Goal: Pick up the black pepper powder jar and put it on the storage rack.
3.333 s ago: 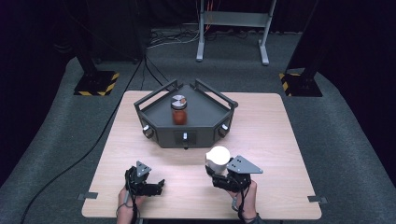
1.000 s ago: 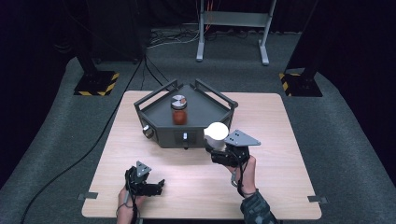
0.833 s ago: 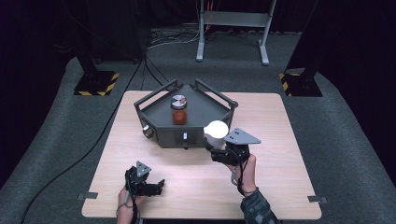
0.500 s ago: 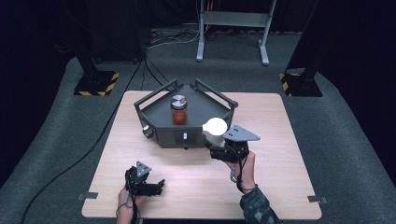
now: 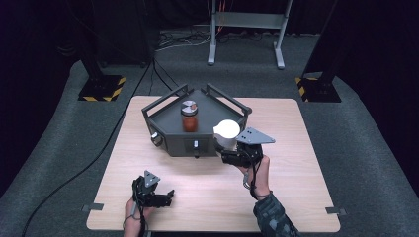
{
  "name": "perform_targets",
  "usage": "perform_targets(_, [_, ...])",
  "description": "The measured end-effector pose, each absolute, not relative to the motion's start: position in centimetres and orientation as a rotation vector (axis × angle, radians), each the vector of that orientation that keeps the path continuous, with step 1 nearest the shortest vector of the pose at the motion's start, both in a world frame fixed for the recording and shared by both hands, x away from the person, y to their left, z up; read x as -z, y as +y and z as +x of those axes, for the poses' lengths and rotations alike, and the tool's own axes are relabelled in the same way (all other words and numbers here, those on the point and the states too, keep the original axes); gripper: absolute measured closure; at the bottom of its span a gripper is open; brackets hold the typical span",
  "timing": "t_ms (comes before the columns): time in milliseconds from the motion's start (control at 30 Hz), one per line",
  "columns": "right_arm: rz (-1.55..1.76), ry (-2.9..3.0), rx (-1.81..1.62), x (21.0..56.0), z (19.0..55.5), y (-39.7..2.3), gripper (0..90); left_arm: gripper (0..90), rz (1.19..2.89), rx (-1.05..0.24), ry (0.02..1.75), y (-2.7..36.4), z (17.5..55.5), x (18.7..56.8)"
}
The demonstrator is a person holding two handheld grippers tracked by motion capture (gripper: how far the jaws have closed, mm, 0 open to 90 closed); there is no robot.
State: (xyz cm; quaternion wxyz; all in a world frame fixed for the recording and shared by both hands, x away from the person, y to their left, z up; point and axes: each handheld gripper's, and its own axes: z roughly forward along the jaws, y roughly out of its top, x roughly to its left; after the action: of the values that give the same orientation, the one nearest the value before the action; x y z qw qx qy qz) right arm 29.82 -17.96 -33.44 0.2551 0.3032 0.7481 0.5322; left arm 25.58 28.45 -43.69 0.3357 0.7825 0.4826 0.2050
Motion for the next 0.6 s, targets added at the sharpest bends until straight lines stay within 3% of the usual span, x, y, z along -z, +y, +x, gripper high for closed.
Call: perform_targets(600, [0.823,2.028,-1.467,32.4,31.0,-17.9,30.0,2.0,2.040,-0.533,1.260,28.5,25.6,43.7])
